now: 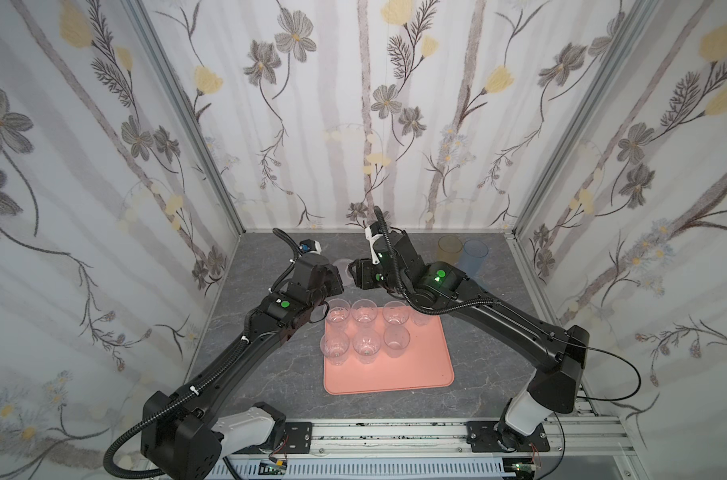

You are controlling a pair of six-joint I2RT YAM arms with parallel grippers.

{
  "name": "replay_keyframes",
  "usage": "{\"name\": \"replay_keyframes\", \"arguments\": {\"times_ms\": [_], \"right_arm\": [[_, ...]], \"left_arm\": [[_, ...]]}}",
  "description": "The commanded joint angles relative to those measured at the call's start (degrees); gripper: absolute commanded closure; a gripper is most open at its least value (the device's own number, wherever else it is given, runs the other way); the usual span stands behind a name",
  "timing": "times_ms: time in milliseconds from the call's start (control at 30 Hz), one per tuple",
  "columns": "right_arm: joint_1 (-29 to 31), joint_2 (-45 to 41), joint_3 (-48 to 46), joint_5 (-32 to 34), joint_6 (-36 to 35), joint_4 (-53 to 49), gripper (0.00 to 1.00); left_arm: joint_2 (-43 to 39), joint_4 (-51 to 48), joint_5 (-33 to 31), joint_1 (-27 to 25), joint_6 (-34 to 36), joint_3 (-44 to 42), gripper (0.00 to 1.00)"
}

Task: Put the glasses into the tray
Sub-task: 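Lift the frosted glass with the left gripper while the right gripper reaches toward it, then grasp the frosted glass with the right gripper and open the left gripper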

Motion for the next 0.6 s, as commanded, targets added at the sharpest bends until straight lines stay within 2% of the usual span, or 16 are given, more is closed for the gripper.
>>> {"name": "replay_keyframes", "arguments": {"times_ms": [0,300,367,500,567], "right_arm": [[-0.1,1.1,0.2,4.7,-1.7,-0.4,0.45],[-0.2,4.1,0.6,13.0,-5.0,-2.3,0.54],[-0.3,4.4,0.6,14.8,-5.3,-2.9,0.6],[-1.3,4.1,0.4,16.6,-5.6,-3.8,0.83],[-2.0,3.6,0.3,16.9,-6.0,-3.9,0.9]], "left_arm": [[0.3,0.5,-2.9,-2.0,-3.2,1.3,1.0],[1.7,0.5,-5.5,-5.9,-4.8,3.4,1.0],[2.1,0.5,-6.5,-6.6,-4.8,4.3,1.0],[2.9,0.6,-7.3,-7.5,-5.1,6.7,1.0],[4.6,0.6,-7.2,-8.0,-5.0,8.4,1.0]]}}
